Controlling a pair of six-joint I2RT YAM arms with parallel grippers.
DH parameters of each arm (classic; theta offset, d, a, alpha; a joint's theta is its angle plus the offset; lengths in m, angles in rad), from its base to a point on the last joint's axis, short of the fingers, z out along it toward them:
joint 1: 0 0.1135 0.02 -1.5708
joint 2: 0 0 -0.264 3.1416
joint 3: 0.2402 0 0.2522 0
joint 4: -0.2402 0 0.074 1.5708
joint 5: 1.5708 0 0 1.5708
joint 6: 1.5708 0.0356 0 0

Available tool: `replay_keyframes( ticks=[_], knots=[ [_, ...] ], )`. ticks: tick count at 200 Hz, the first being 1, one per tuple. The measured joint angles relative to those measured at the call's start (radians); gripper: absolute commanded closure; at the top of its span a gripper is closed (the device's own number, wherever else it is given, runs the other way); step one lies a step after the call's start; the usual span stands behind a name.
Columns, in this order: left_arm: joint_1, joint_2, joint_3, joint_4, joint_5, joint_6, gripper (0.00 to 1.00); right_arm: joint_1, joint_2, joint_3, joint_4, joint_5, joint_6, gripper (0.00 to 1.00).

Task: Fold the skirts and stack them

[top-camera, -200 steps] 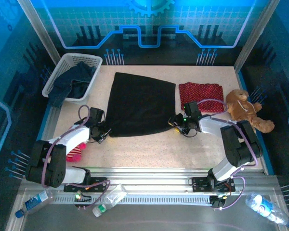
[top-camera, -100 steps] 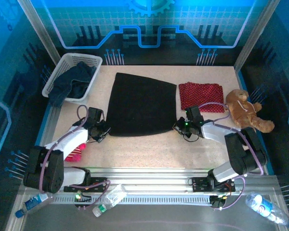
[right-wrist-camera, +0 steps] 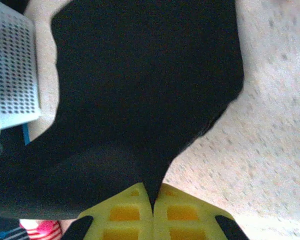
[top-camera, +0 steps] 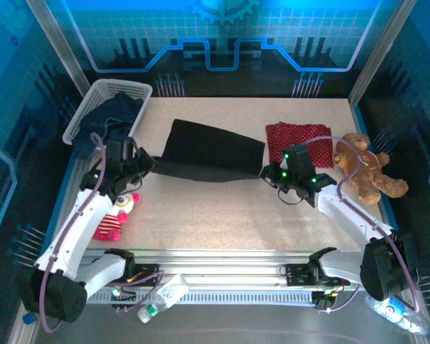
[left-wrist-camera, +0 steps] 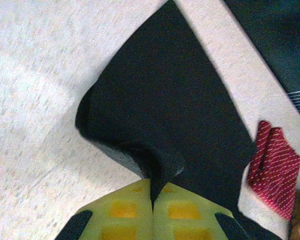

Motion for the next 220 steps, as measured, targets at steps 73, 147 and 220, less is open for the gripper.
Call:
replay_keyframes(
  ticks=[73,147,220],
  knots=[
    [0.035,0.481,0.359,0.080,-0.015,0.163,1.00,-0.063,0.381,0.288,0.098,0.047,-0.003,1.00],
    [0.040,0.726,0.590,0.135,-0.004,0.259,1.00,-0.124,0.545,0.415,0.111,0.047,-0.003,1.00],
    [0.041,0.902,0.708,0.174,0.045,0.313,1.00,-0.148,0.663,0.485,0.102,0.047,-0.011,1.00]
  ],
)
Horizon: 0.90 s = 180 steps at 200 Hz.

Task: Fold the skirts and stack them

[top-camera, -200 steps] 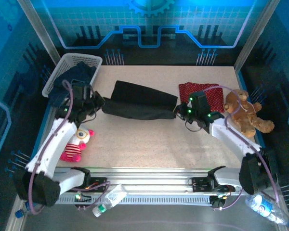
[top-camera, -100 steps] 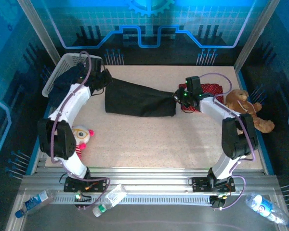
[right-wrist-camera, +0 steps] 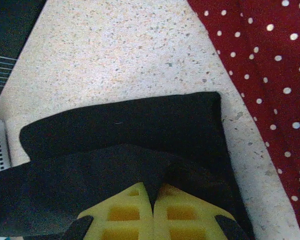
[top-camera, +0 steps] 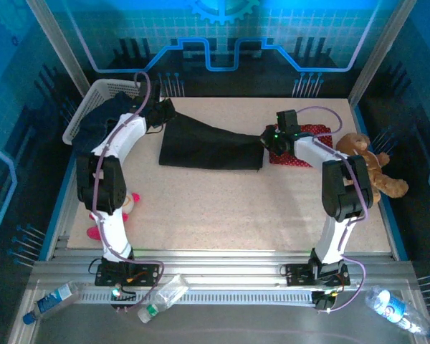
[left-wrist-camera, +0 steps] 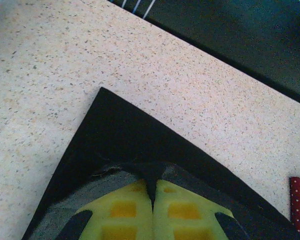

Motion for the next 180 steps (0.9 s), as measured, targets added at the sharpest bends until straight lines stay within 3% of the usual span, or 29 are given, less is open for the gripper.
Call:
replay_keyframes(
  ticks=[162,172,180],
  knots=[
    [0.000,0.199,0.215,0.025,0.064,0.106,1.00,-0.024,0.056,0.014,-0.005,-0.007,0.000,1.00],
    [0.001,0.227,0.248,0.010,0.057,0.106,1.00,-0.026,0.064,0.018,-0.001,-0.011,0.000,0.95],
    [0.001,0.246,0.268,-0.002,0.051,0.106,0.94,-0.029,0.073,0.025,0.002,-0.020,0.000,0.90]
  ],
)
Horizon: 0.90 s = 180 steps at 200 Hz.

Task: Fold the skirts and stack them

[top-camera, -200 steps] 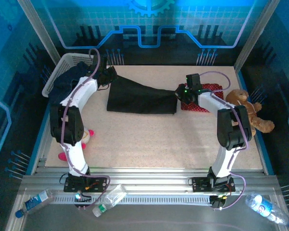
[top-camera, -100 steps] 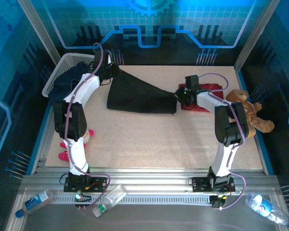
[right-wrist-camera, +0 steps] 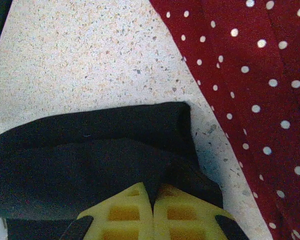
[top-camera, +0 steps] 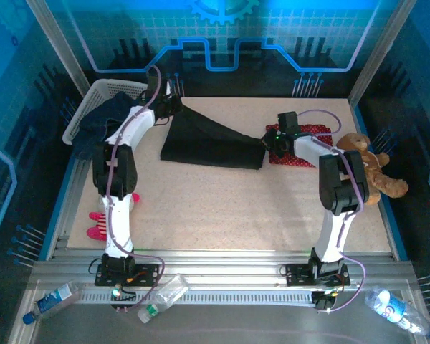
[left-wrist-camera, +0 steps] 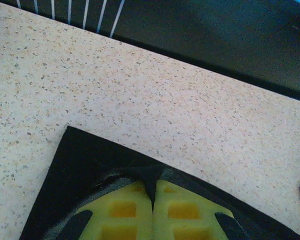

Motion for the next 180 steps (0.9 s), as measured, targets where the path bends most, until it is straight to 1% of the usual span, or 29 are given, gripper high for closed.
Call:
replay_keyframes(
  ticks=[11,15,18,26,31,36,38,44,50,53,55,58,66,68,81,98,125,151,180],
  knots=[
    [0.002,0.020,0.020,-0.019,-0.009,-0.003,0.89,-0.004,0.013,0.014,0.006,-0.018,-0.005,0.81],
    [0.003,0.026,0.026,-0.026,-0.011,-0.006,0.83,-0.005,0.017,0.020,0.008,-0.023,-0.007,0.78],
    [0.004,0.032,0.031,-0.032,-0.013,-0.010,0.75,-0.006,0.020,0.024,0.011,-0.026,-0.010,0.75],
    [0.006,0.043,0.041,-0.048,-0.016,-0.019,0.43,-0.009,0.024,0.033,0.019,-0.039,-0.013,0.70],
    [0.009,0.050,0.047,-0.061,-0.017,-0.026,0.28,-0.010,0.025,0.036,0.026,-0.046,-0.021,0.65],
    [0.012,0.054,0.052,-0.073,-0.018,-0.033,0.16,-0.011,0.025,0.039,0.034,-0.053,-0.024,0.60],
    [0.013,0.055,0.052,-0.078,-0.018,-0.037,0.11,-0.011,0.025,0.039,0.035,-0.056,-0.026,0.57],
    [0.018,0.055,0.053,-0.093,-0.018,-0.048,0.02,-0.011,0.025,0.043,0.046,-0.066,-0.034,0.49],
    [0.022,0.055,0.053,-0.106,-0.017,-0.062,0.01,-0.011,0.025,0.046,0.055,-0.072,-0.035,0.43],
    [0.024,0.053,0.053,-0.111,-0.017,-0.066,0.01,-0.011,0.025,0.047,0.058,-0.073,-0.035,0.35],
    [0.026,0.052,0.053,-0.115,-0.017,-0.071,0.01,-0.011,0.024,0.048,0.060,-0.075,-0.038,0.27],
    [0.028,0.051,0.053,-0.119,-0.016,-0.077,0.01,-0.011,0.023,0.048,0.061,-0.078,-0.047,0.19],
    [0.033,0.049,0.053,-0.131,-0.008,-0.097,0.01,-0.011,0.018,0.049,0.062,-0.079,-0.051,0.03],
    [0.034,0.047,0.052,-0.133,-0.004,-0.103,0.01,-0.011,0.016,0.048,0.061,-0.079,-0.053,0.00],
    [0.041,0.031,0.035,-0.138,0.021,-0.130,0.01,-0.010,-0.001,0.048,0.059,-0.077,-0.069,0.00],
    [0.043,-0.017,-0.027,-0.141,0.068,-0.170,0.01,-0.008,-0.036,0.040,0.058,-0.074,-0.083,0.00],
    [0.035,-0.101,-0.164,-0.094,0.188,-0.240,0.01,0.013,-0.076,0.032,0.056,-0.103,-0.113,0.00],
    [0.013,-0.106,-0.234,-0.045,0.264,-0.280,0.01,0.067,-0.058,0.041,0.028,-0.162,-0.143,0.00],
    [-0.010,-0.106,-0.317,-0.011,0.285,-0.305,0.01,0.130,0.006,0.060,-0.016,-0.183,-0.165,0.00]
  ],
)
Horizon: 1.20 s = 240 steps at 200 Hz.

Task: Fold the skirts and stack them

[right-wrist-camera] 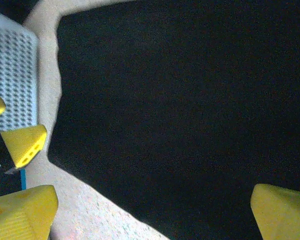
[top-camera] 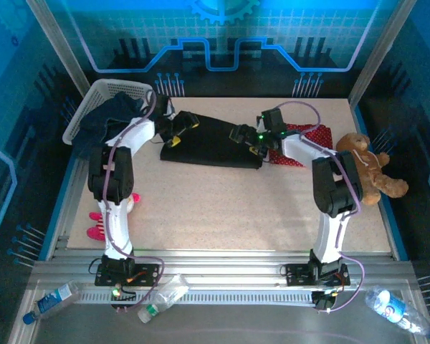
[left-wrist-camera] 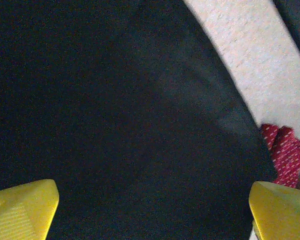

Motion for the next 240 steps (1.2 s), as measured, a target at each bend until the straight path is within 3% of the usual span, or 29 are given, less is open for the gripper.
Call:
replay_keyframes(
  ticks=[31,86,116,147,180,240],
  knots=[
    [0.002,-0.006,-0.195,0.085,0.002,-0.025,0.01,0.013,0.047,-0.034,-0.045,-0.016,-0.011,0.00],
    [0.012,-0.224,-0.548,0.311,0.003,-0.082,0.01,0.012,-0.012,-0.136,-0.050,-0.062,-0.086,0.00],
    [0.011,-0.314,-0.641,0.307,0.001,-0.101,0.01,0.013,-0.050,-0.161,-0.080,-0.082,-0.111,0.00],
    [0.008,-0.370,-0.610,0.246,-0.015,-0.101,0.01,0.016,-0.076,-0.145,-0.081,-0.047,-0.090,0.00],
    [-0.008,-0.356,-0.454,0.246,-0.027,-0.109,0.01,0.019,-0.051,-0.058,-0.047,0.036,-0.026,0.00],
    [-0.015,-0.001,-0.119,0.341,-0.040,-0.165,0.01,0.019,0.167,0.205,-0.007,0.104,0.026,0.00]
  ],
)
